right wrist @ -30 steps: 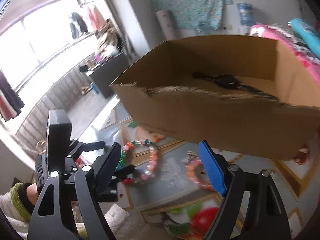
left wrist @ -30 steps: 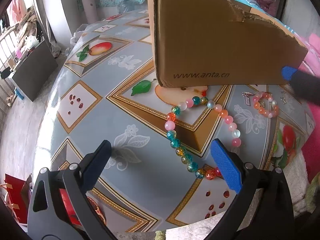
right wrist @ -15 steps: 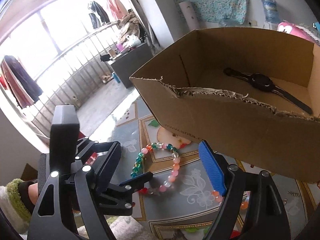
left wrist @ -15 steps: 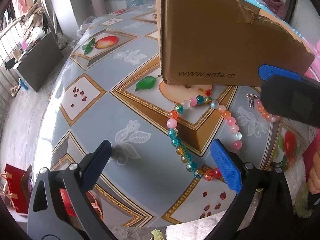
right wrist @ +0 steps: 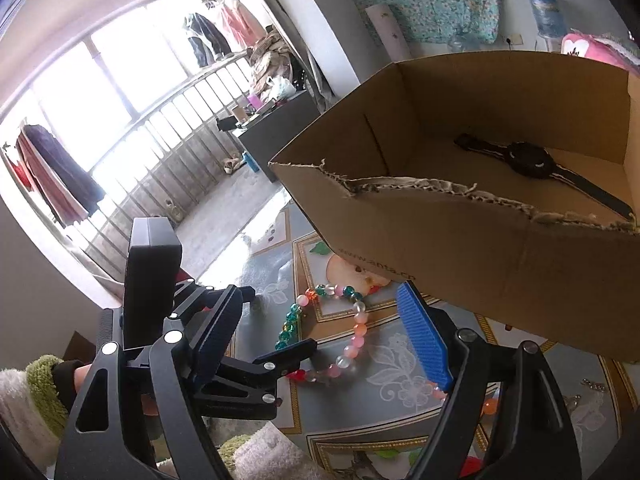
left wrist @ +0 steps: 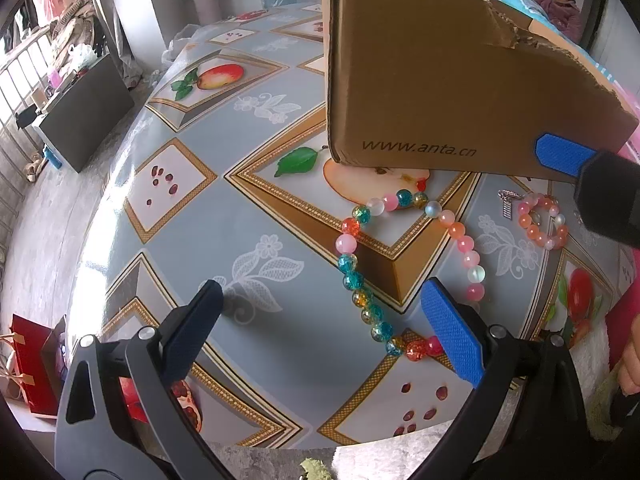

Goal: Organize jewelry

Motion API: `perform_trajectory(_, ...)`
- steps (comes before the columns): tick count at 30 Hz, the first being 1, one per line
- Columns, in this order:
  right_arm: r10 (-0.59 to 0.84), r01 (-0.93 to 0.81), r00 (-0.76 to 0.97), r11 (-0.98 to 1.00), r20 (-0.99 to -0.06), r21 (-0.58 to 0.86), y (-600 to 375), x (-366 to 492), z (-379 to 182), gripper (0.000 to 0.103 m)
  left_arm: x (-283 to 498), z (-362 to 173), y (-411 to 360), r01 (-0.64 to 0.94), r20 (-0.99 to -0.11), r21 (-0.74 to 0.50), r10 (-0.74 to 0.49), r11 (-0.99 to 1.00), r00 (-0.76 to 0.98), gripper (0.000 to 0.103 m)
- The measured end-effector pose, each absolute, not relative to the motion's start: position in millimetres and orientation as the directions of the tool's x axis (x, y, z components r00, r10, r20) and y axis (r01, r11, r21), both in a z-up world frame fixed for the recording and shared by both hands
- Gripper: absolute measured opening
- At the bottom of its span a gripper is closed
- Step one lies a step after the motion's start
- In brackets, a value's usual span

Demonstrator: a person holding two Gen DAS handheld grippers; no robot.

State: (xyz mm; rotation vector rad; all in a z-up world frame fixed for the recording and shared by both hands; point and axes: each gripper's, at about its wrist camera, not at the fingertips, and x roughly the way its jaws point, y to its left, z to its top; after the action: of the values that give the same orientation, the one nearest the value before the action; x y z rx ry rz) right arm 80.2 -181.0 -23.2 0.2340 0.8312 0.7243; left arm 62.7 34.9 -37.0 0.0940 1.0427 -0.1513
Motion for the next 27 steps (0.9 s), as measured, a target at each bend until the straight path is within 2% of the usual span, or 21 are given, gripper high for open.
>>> perform_trajectory(20, 0.705, -0.51, 0.434, 0.705, -0.561, 0.492, -172, 77, -27, 0.078, 66, -37, 34, 0.171, -0.875, 0.008, -0.076, 0.985, 0.478, 0.096)
perform_trajectory(27, 0.678, -0.462, 0.491, 0.735, -0.546, 0.496, -196, 67, -26, 0.066, 67, -37, 33, 0.191, -0.874, 0.007, -0.087, 0.982, 0.479, 0.096)
